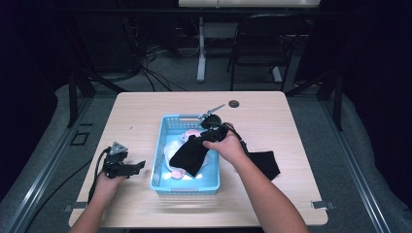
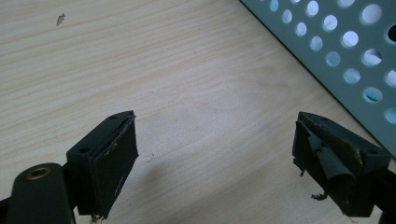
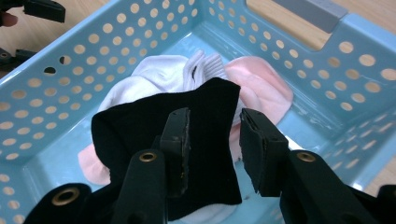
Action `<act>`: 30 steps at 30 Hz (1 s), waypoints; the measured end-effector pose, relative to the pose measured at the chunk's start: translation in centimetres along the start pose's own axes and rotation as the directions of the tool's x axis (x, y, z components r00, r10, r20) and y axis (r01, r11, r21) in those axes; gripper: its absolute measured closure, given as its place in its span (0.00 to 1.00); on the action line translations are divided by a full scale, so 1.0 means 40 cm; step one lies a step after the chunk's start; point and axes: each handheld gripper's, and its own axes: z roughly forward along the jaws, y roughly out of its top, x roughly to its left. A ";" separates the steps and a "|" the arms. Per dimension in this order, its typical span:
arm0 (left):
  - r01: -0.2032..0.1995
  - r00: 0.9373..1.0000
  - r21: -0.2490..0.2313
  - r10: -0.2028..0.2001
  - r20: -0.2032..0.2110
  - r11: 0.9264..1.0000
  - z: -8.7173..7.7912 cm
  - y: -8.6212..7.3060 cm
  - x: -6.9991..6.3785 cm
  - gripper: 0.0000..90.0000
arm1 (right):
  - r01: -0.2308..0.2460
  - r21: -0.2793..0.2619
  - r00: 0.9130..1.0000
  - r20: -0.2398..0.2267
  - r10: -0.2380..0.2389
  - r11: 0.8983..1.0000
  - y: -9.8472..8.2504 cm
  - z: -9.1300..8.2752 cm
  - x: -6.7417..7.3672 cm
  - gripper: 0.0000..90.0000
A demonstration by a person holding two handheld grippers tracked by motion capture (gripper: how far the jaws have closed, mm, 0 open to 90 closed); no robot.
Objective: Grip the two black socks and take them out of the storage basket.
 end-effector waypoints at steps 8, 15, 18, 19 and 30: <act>0.000 1.000 0.004 0.000 0.003 1.000 -0.001 0.001 0.001 0.16 | -0.007 0.052 1.000 0.010 0.006 0.999 0.006 0.042 -0.002 0.69; 0.000 1.000 0.004 0.000 0.004 1.000 -0.002 0.001 0.001 0.16 | -0.005 0.073 1.000 -0.001 0.005 0.997 0.006 0.064 0.007 0.73; 0.002 1.000 0.002 -0.002 0.003 1.000 -0.002 0.001 0.001 0.16 | -0.002 0.076 1.000 -0.003 0.002 0.997 0.004 0.069 0.009 0.78; 0.002 1.000 0.002 -0.002 0.003 1.000 -0.002 0.001 0.001 0.16 | 0.002 0.087 1.000 -0.005 -0.001 0.996 0.004 0.067 0.008 0.80; -0.001 1.000 0.004 0.001 0.002 1.000 -0.002 0.001 0.001 0.16 | -0.011 0.073 1.000 -0.020 0.012 0.997 -0.004 0.050 0.008 0.97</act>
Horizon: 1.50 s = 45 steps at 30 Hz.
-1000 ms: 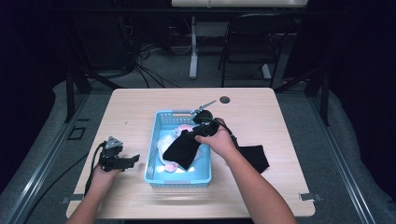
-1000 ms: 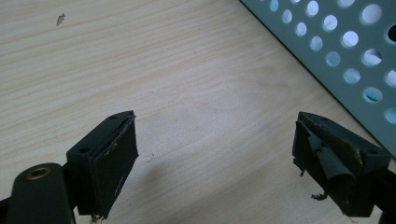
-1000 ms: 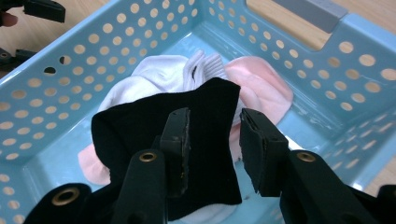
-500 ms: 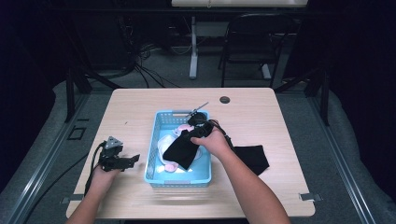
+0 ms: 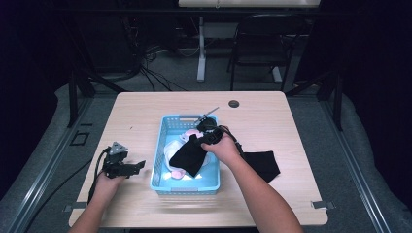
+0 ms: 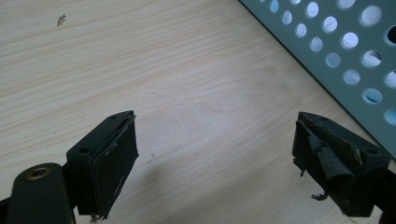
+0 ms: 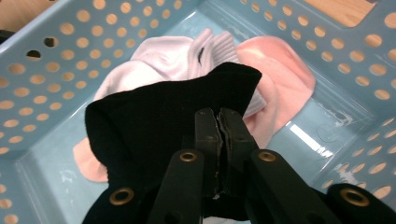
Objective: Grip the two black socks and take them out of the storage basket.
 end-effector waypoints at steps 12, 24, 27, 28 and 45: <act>0.001 1.000 -0.002 -0.001 -0.003 1.000 0.001 0.000 -0.002 0.16 | 0.116 -0.101 0.993 -0.005 -0.117 0.988 0.016 -0.105 0.078 0.98; 0.003 1.000 0.001 -0.003 -0.003 1.000 0.000 0.000 0.000 0.16 | 0.222 -0.170 0.975 0.018 -0.222 0.960 0.050 -0.231 0.165 0.98; 0.003 1.000 0.002 -0.003 -0.002 1.000 0.000 0.000 -0.001 0.16 | 0.230 -0.180 0.973 0.022 -0.230 0.956 0.054 -0.250 0.175 0.98; 0.002 1.000 0.002 -0.002 -0.003 1.000 0.000 -0.001 -0.001 0.16 | 0.239 -0.187 0.971 0.027 -0.239 0.953 0.058 -0.267 0.183 0.98; 0.005 1.000 0.003 -0.005 -0.004 1.000 0.001 -0.001 -0.001 0.16 | 0.236 -0.235 0.972 0.048 -0.232 0.943 0.052 -0.364 0.173 0.98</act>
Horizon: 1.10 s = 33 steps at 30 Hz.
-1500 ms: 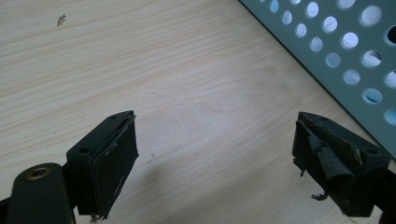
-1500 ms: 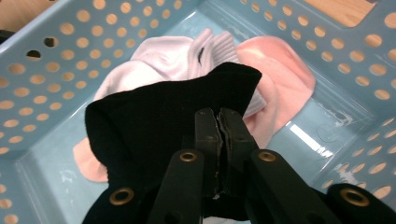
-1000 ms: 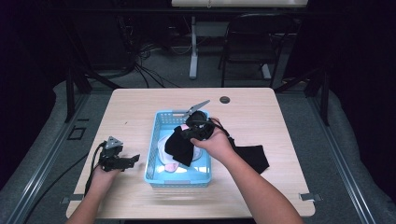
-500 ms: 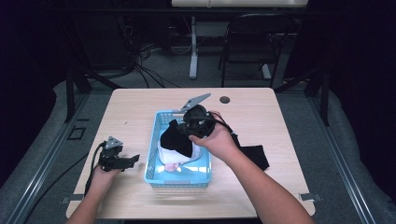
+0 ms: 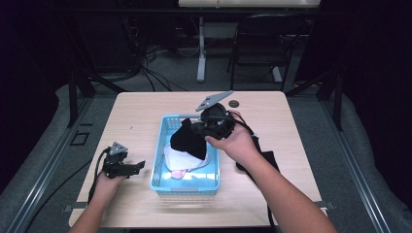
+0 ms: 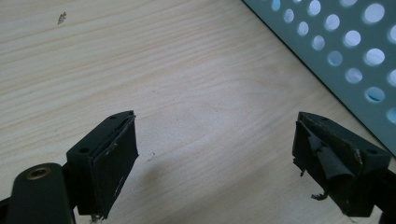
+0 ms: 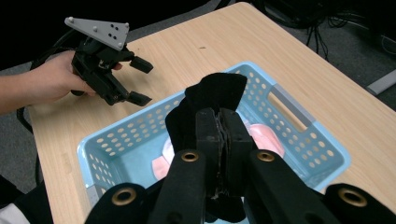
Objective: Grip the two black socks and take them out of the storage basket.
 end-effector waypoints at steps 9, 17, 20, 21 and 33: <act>0.000 1.000 -0.004 0.000 -0.004 1.000 0.001 -0.001 0.000 0.16 | -0.024 -0.042 0.999 0.046 0.026 0.999 -0.023 -0.085 -0.036 0.98; -0.003 1.000 0.000 0.003 -0.006 1.000 0.001 -0.001 -0.001 0.16 | -0.053 -0.053 0.994 0.094 0.058 0.997 -0.059 -0.145 -0.070 0.98; -0.003 1.000 0.001 0.003 -0.005 1.000 0.001 -0.001 -0.001 0.16 | -0.061 -0.054 0.992 0.106 0.067 0.997 -0.070 -0.158 -0.078 0.98; -0.001 1.000 0.001 0.001 -0.005 1.000 0.002 -0.001 -0.001 0.16 | -0.067 -0.058 0.991 0.110 0.073 0.996 -0.076 -0.163 -0.082 0.98; -0.003 1.000 0.004 0.003 -0.006 1.000 0.002 -0.001 -0.002 0.16 | -0.108 -0.050 0.978 0.174 0.115 0.993 -0.148 -0.198 -0.113 0.98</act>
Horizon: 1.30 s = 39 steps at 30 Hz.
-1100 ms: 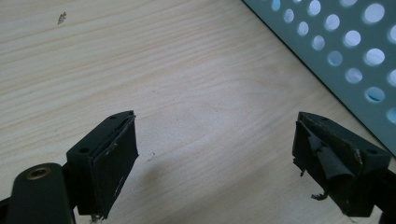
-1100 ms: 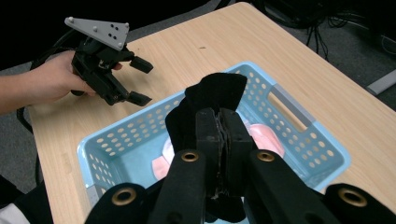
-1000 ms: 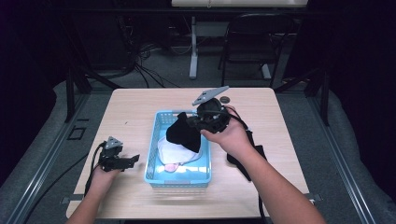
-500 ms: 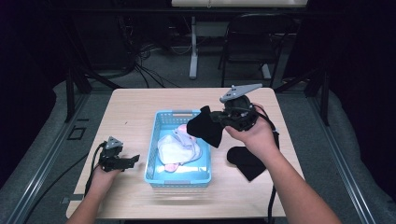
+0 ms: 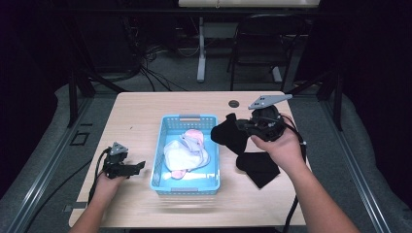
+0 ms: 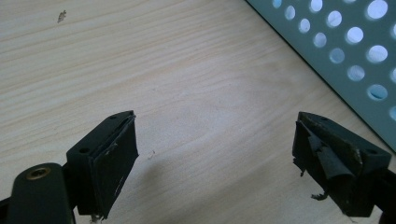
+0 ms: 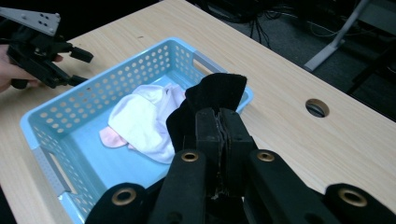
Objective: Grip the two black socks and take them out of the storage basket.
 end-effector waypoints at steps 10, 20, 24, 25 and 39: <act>0.002 1.000 0.000 -0.002 0.000 1.000 0.001 0.000 -0.001 0.16 | -0.024 0.012 0.999 0.029 0.024 1.000 -0.042 -0.004 -0.022 0.98; -0.002 1.000 0.003 0.002 0.000 1.000 0.000 0.000 -0.001 0.16 | -0.054 0.023 0.997 0.051 0.053 0.998 -0.088 -0.006 -0.034 0.98; 0.001 1.000 0.002 -0.001 -0.001 1.000 0.001 -0.001 -0.001 0.16 | -0.058 0.027 0.996 0.063 0.057 0.998 -0.103 -0.004 -0.035 0.98; 0.001 1.000 0.002 -0.001 0.000 1.000 0.001 -0.001 -0.001 0.16 | -0.059 0.030 0.996 0.064 0.057 0.998 -0.109 -0.003 -0.035 0.98; -0.001 1.000 0.006 0.001 -0.001 1.000 0.000 -0.001 -0.002 0.16 | -0.107 0.060 0.992 0.074 0.102 0.992 -0.182 0.026 -0.038 0.98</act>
